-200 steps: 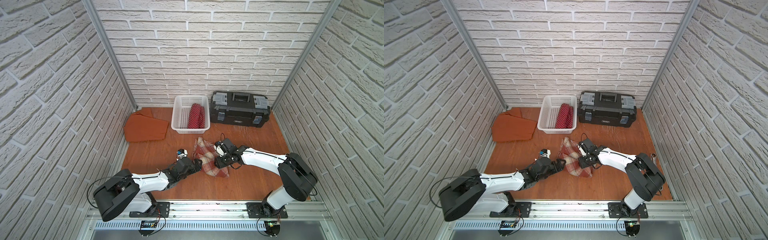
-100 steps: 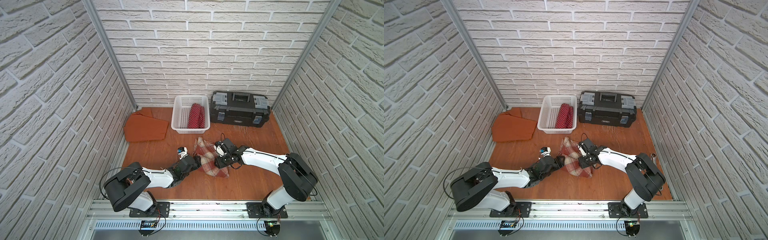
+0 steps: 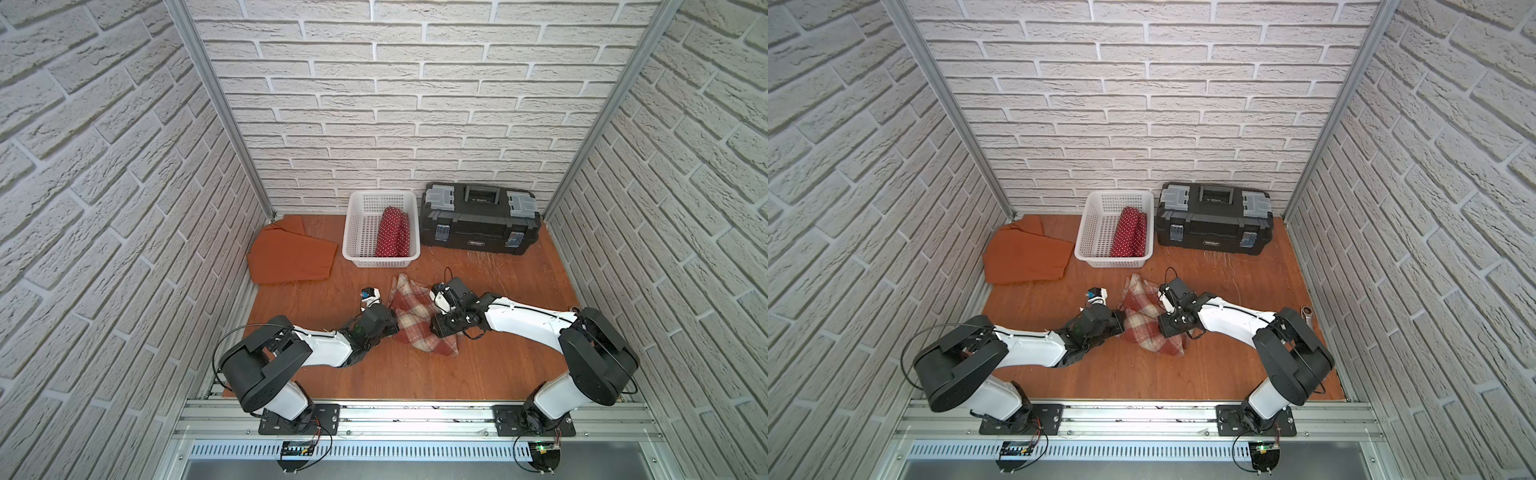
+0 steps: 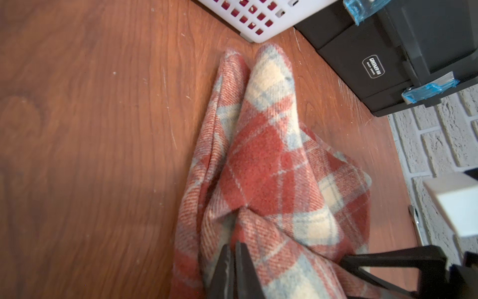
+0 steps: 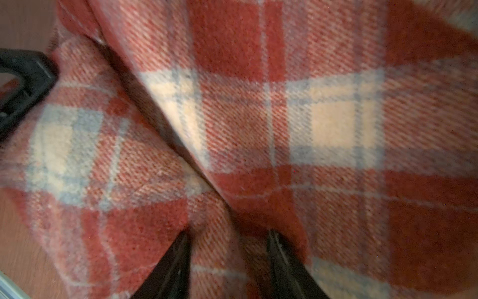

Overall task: Roll up the skirts
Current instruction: Roll the skirt at the center of the board.

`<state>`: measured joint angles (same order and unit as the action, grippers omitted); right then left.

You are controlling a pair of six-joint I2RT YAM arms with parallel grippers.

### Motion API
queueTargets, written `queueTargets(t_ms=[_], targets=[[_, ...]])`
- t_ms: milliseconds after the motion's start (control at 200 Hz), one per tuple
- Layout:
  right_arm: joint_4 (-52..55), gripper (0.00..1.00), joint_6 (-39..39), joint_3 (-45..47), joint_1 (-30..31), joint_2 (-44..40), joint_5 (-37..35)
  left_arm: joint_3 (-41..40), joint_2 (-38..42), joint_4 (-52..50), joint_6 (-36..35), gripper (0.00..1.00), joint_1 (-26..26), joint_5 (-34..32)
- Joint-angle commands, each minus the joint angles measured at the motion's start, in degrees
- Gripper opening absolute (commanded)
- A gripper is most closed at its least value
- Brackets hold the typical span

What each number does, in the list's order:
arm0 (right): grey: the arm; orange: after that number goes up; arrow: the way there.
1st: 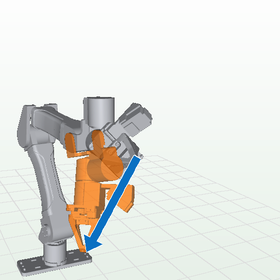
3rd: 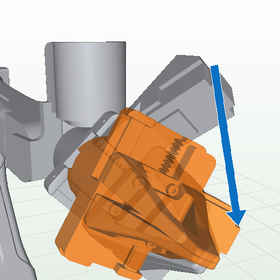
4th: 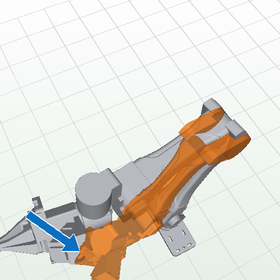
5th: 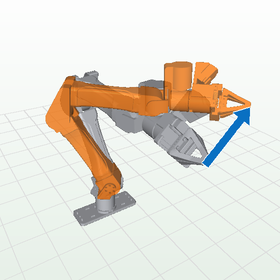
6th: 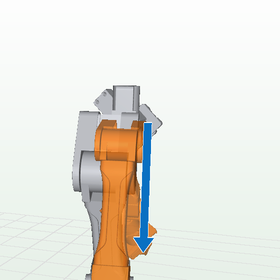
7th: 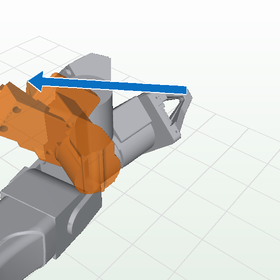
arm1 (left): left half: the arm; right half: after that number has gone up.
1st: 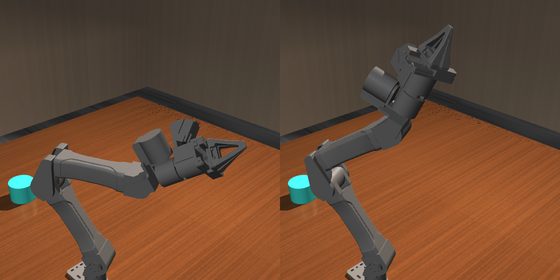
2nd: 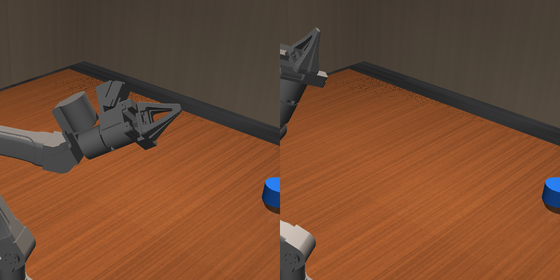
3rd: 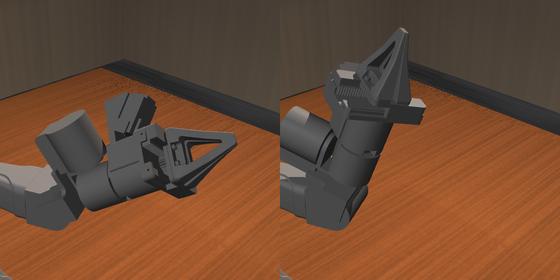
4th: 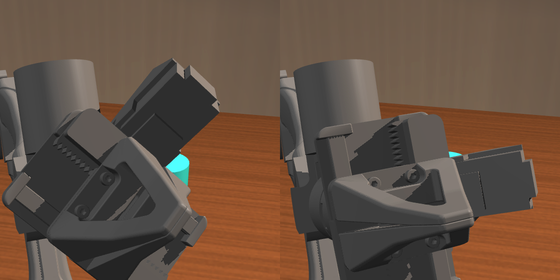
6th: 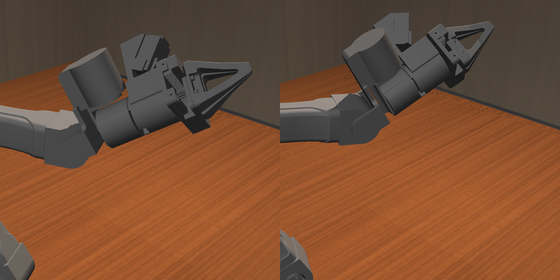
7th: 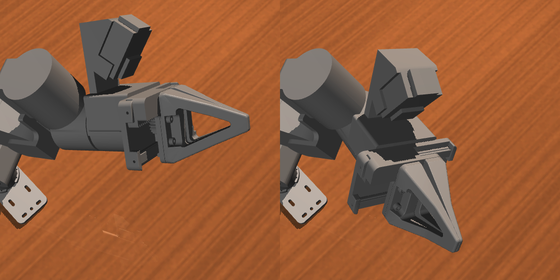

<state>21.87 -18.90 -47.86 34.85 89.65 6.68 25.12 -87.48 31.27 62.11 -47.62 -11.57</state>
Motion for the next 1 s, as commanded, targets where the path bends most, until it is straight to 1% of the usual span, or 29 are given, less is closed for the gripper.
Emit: queueTargets(t_ms=[0,175,255,315,330,355,365,385,510,590,675,715,755,885,945,995], targets=[[4.64,0.51,-0.57,1.84,-0.13,-1.31,-0.86,0.59,-0.63,1.78,-0.89,0.0,0.57,1.11],[8.48,0.56,-1.67,1.88,-0.05,-4.82,-4.58,0.8,0.53,-0.23,-1.34,0.0,0.55,1.44],[8.37,0.57,-1.41,2.61,-0.05,-5.99,-4.74,0.67,0.55,-0.17,-0.74,0.0,0.45,2.02],[7.91,0.57,-1.32,2.69,-0.05,-5.15,-4.83,0.0,1.08,-0.22,0.14,0.0,0.4,2.25],[8.07,0.57,-1.25,2.51,-0.05,-4.76,-4.82,-0.33,1.37,-0.34,0.47,0.06,0.34,2.25],[8.18,0.56,-1.21,2.29,-0.05,-4.14,-4.75,-0.9,1.97,-0.73,1.28,0.29,0.39,2.1],[8.19,0.56,-1.23,2.21,-0.05,-3.87,-4.75,-1.12,2.36,-0.98,1.53,0.37,0.39,2.0],[8.19,0.55,-1.45,2.15,-0.05,-3.44,-4.96,-1.48,3.34,-1.74,2.08,0.46,0.5,1.76],[7.58,0.53,-2.02,2.57,-0.05,-3.05,-4.74,-3.75,12.46,-10.88,3.63,0.69,-0.47,-1.5],[7.97,0.53,-2.04,2.67,-0.05,-2.73,-5.4,-4.68,18.18,-16.58,4.18,0.77,-1.58,-3.07],[7.84,0.52,-2.15,2.93,-0.05,-2.2,-5.27,-4.78,20.93,-19.48,5.77,0.82,-3.52,-3.61],[7.74,0.52,-2.19,3.11,-0.05,-2.11,-5.35,-4.91,20.96,-18.94,6.82,0.88,-4.33,-3.55],[7.84,0.52,-2.38,3.19,-0.05,-2.18,-5.53,-5.23,20.49,-17.87,8.36,0.91,-5.19,-3.41],[7.97,0.52,-2.75,3.55,-0.05,-3.06,-5.67,-6.8,17.78,-13.95,12.93,0.95,-7.08,-3.43],[8.1,0.52,-2.84,3.64,-0.05,-3.15,-5.82,-7.85,16.74,-11.84,15.07,0.98,-7.39,-3.5],[7.89,0.52,-2.9,3.71,-0.05,-3.07,-5.59,-8.03,15.84,-11.01,15.69,0.98,-7.72,-4.17]])
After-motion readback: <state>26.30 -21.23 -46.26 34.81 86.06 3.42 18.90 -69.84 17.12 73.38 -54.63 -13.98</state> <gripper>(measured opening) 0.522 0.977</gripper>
